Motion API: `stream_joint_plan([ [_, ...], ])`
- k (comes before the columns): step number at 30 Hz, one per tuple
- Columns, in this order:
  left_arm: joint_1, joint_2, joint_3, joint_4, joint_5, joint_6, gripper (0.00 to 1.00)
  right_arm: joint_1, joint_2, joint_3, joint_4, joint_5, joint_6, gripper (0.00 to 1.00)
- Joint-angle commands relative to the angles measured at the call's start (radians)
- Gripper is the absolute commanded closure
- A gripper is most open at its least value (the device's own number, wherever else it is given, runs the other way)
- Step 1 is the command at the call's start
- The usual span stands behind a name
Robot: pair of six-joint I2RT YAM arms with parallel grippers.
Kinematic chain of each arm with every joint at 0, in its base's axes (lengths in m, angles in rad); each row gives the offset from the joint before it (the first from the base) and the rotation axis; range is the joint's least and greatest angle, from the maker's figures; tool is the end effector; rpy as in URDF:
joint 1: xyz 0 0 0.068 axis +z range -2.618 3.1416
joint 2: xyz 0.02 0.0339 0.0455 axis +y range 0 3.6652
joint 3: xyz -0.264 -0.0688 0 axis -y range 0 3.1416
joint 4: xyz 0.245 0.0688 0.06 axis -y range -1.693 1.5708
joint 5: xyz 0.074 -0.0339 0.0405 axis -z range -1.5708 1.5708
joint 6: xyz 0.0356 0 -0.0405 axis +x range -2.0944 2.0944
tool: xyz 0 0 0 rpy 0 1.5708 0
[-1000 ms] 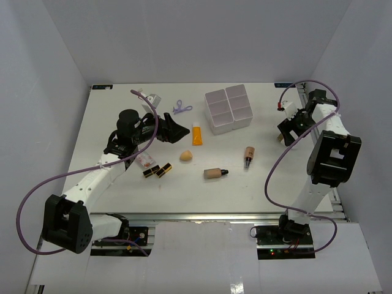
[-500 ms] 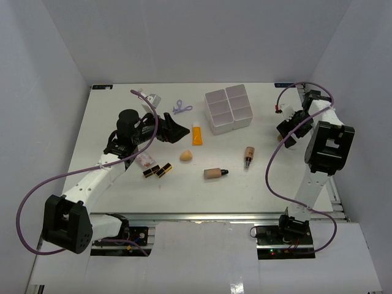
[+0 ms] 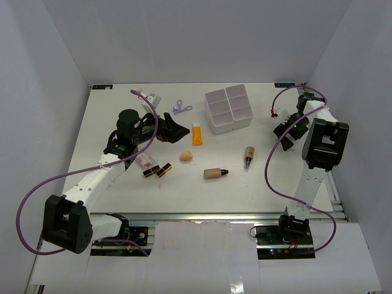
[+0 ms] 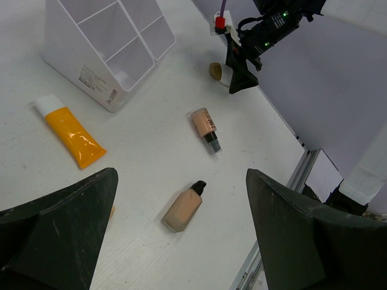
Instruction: Organize the makeup
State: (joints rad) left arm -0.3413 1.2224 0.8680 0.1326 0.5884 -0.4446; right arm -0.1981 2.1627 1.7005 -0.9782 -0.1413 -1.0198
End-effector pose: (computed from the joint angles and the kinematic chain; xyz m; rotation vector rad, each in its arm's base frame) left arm 0.2587 -0.1129 0.3101 0.3493 1.8560 -1.0757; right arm 0.4202 -0.0792 0.1687 -1.1921 2.7022 0.0611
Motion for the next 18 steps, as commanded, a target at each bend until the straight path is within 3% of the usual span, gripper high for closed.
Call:
stream_joint_plan([
  [1, 0.007, -0.011, 0.023, 0.009, 0.019, 0.010, 0.02, 0.012, 0.018, 0.052, -0.022, 0.012, -0.010, 0.07],
  [8, 0.010, -0.011, 0.023, 0.010, 0.021, 0.010, 0.02, 0.018, 0.029, 0.059, -0.019, 0.016, -0.013, 0.02],
  [18, 0.012, -0.012, 0.023, 0.010, 0.022, 0.010, 0.02, 0.028, 0.023, 0.022, 0.008, 0.038, 0.000, 0.33],
])
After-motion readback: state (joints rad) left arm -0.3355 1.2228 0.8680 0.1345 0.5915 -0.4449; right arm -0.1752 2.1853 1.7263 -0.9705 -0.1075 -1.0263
